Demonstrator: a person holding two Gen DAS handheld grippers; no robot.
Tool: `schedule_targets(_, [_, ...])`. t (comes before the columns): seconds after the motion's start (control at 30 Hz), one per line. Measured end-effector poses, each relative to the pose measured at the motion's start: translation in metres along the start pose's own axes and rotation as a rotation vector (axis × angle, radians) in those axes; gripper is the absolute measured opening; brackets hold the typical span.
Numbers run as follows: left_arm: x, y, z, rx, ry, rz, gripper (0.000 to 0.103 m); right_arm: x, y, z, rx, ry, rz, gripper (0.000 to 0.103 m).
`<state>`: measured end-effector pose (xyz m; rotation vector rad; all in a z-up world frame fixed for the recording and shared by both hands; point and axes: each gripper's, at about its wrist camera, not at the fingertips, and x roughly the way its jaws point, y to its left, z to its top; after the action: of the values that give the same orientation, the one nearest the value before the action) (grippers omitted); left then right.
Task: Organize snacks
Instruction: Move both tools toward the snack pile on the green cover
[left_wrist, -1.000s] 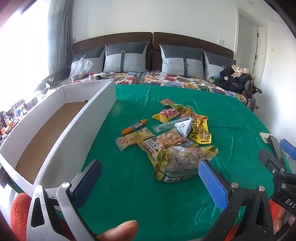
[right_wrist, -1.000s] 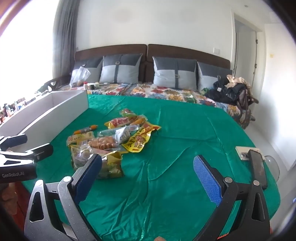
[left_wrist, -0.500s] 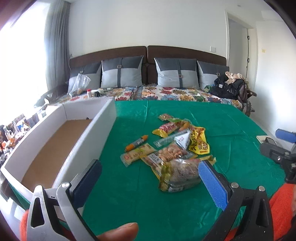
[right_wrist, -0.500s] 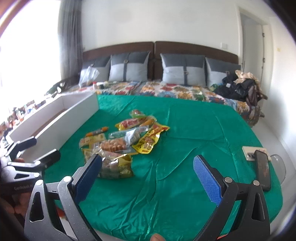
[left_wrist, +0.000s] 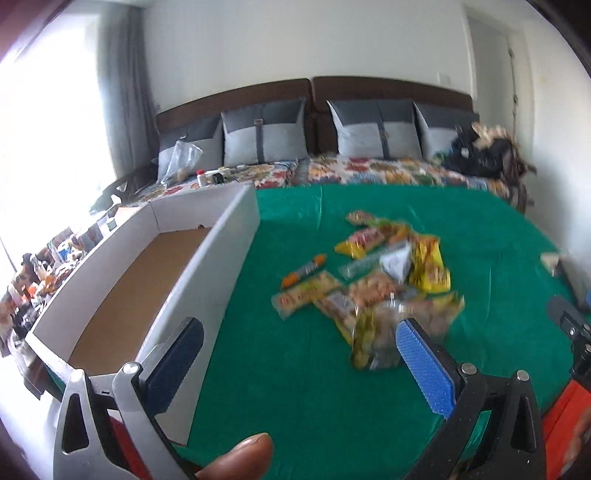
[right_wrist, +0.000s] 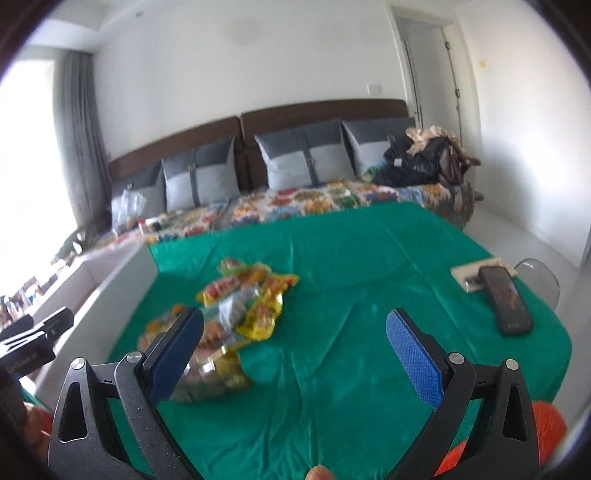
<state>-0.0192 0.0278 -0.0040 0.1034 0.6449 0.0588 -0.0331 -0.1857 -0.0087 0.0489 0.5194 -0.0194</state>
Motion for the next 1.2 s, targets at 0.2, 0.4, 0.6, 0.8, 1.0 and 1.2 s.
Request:
schedule_targets(0.2, [-0.001,-0.008,-0.013,-0.006,0.005,-0.077,0.103,0.004,0.016,-0.007,-0.099,0.001,0.023,0.101])
schedule_targets(0.4, [0.013,0.008,-0.012,-0.061,0.035,-0.045,0.103,-0.009,0.035,-0.007,-0.225,-0.063,0.022,0.101])
schedule_targets(0.6, [0.012,0.014,-0.013,-0.068,0.015,-0.026,0.103,-0.004,0.038,-0.013,-0.248,-0.051,0.003,0.101])
schedule_targets(0.8, [0.015,0.013,-0.015,-0.063,0.023,-0.037,0.103,-0.006,0.041,-0.015,-0.276,-0.058,-0.021,0.101])
schedule_targets(1.0, [0.021,0.01,-0.017,-0.015,0.007,-0.014,0.103,-0.001,0.044,-0.017,-0.265,-0.061,0.007,0.101])
schedule_targets(1.2, [0.03,0.008,-0.02,-0.008,0.031,-0.028,0.103,0.017,0.046,-0.02,-0.231,-0.028,0.049,0.101])
